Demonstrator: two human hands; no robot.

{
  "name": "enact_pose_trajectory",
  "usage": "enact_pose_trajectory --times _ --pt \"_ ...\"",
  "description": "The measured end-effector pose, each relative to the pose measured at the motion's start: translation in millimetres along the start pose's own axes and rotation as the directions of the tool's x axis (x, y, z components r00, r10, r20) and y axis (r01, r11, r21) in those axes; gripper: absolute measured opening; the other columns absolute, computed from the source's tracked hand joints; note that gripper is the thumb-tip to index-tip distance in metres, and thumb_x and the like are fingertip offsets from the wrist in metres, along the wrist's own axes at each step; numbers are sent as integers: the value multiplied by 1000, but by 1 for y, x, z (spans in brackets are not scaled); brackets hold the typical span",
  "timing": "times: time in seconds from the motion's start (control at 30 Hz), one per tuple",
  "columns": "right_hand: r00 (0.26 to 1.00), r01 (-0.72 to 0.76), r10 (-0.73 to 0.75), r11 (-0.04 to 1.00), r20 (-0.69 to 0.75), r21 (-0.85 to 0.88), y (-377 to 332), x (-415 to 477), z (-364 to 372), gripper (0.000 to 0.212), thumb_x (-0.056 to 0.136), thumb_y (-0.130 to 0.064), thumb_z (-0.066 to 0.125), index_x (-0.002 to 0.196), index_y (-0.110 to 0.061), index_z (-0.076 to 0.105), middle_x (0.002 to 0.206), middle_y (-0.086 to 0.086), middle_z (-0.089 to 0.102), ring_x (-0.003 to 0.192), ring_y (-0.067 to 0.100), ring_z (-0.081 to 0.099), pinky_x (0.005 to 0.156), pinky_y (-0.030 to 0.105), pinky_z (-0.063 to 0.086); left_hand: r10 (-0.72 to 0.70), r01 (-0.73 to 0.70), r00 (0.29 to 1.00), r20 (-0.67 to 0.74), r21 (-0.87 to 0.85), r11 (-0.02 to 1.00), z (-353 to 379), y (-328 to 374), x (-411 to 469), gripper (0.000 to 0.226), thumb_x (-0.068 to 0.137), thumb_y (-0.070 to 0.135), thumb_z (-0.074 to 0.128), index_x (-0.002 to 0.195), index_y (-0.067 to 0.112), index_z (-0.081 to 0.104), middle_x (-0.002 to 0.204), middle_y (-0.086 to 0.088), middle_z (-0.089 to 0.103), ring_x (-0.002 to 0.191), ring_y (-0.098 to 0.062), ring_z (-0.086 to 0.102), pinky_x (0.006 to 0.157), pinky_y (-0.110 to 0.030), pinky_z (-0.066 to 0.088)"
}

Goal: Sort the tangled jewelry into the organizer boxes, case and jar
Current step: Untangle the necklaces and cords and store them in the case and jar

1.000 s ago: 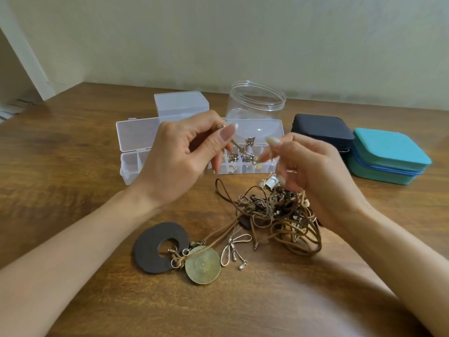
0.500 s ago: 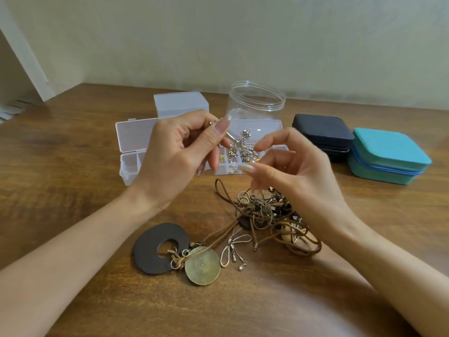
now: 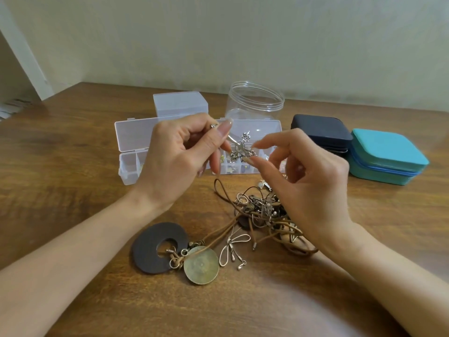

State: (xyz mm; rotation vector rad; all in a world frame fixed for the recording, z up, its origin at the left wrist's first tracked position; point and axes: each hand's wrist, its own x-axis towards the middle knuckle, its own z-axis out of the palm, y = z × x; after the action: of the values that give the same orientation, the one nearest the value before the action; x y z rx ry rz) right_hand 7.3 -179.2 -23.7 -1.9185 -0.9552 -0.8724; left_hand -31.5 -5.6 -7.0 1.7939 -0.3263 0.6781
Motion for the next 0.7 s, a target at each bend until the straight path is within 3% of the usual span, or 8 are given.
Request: enact_pose_trajectory --times 0.07,0.17,0.23,0.37,0.57,0.7 --pt "997 65 -66 997 -30 -40 0 1 0 14 86 -23 71 90 -10 69 72 -8 53 57 -10 36 54 14 31 -5 5 1000 0 -13 1000 1 0 -1 28 92 21 54 71 6 66 48 2 59 40 -13 48 44 -16 38" --pt "987 155 -160 981 -31 -119 -1 0 1 13 86 -21 71 86 -8 71 75 0 58 57 -2 31 46 21 36 0 -1 1000 -12 -19 1000 4 0 -4 29 92 21 54 70 7 66 48 1 59 38 -15 47 42 -17 38" --pt "975 212 -220 957 -22 -198 -2 0 1 13 87 -20 71 86 -7 71 75 4 61 56 5 35 40 30 40 -1 1 1000 -30 -15 1000 7 0 -5 29 92 21 54 68 9 65 47 1 59 37 -17 47 42 -17 38" --pt "957 268 -287 920 -26 -287 -2 0 1 12 89 -17 69 82 -7 71 72 5 64 53 16 51 40 35 42 -13 13 1000 -19 -22 1000 9 -2 -7 33 92 22 51 64 10 64 44 2 57 36 -17 48 42 -15 36" --pt "948 305 -320 909 -5 -284 1 0 2 13 85 -3 68 72 -7 69 67 6 63 54 24 57 42 36 43 15 -17 998 60 35 999 9 -5 -8 37 94 27 50 62 14 64 44 2 57 39 -11 51 47 -12 37" --pt "962 271 -269 939 39 -211 2 0 2 12 82 -3 70 71 -8 69 66 2 63 51 13 46 42 33 42 85 -99 994 75 199 975 9 -7 -10 38 94 20 50 62 6 65 45 3 57 41 -6 53 50 -9 36"
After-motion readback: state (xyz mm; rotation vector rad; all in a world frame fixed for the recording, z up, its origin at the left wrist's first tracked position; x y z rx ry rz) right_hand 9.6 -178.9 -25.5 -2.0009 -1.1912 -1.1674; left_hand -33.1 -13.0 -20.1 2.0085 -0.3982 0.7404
